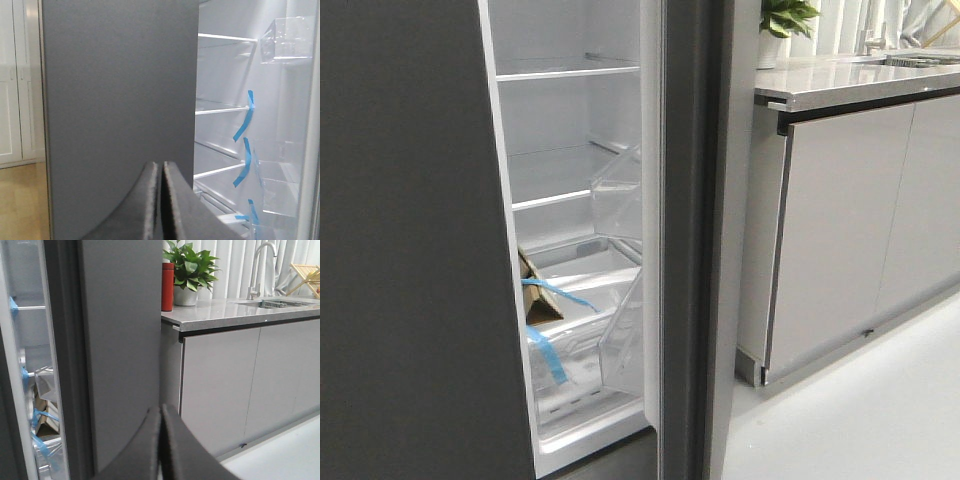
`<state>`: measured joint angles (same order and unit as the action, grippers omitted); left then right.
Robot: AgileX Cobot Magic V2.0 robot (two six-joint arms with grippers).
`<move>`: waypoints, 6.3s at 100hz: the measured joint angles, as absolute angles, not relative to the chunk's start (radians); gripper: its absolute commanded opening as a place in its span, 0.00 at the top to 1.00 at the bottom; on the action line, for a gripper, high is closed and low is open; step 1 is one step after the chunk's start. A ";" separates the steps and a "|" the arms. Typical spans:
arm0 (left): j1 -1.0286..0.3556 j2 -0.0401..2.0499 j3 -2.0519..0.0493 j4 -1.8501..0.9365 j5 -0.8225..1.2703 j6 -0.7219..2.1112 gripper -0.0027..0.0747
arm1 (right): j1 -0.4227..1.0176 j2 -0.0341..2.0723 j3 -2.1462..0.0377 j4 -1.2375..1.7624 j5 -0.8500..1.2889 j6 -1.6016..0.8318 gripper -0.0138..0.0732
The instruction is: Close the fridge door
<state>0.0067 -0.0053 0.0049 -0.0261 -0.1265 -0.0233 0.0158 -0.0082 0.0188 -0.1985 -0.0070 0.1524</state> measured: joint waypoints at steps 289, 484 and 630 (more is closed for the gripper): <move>0.007 -0.005 0.005 -0.026 -0.126 -0.023 0.99 | 0.016 -0.008 0.019 -0.199 -0.007 0.152 0.89; 0.007 -0.005 0.005 -0.026 -0.126 -0.023 0.99 | 0.016 1.042 -0.863 1.138 0.667 -0.408 0.89; 0.007 -0.005 0.005 -0.026 -0.126 -0.023 0.99 | 0.351 1.627 -1.385 1.399 0.385 -1.090 0.89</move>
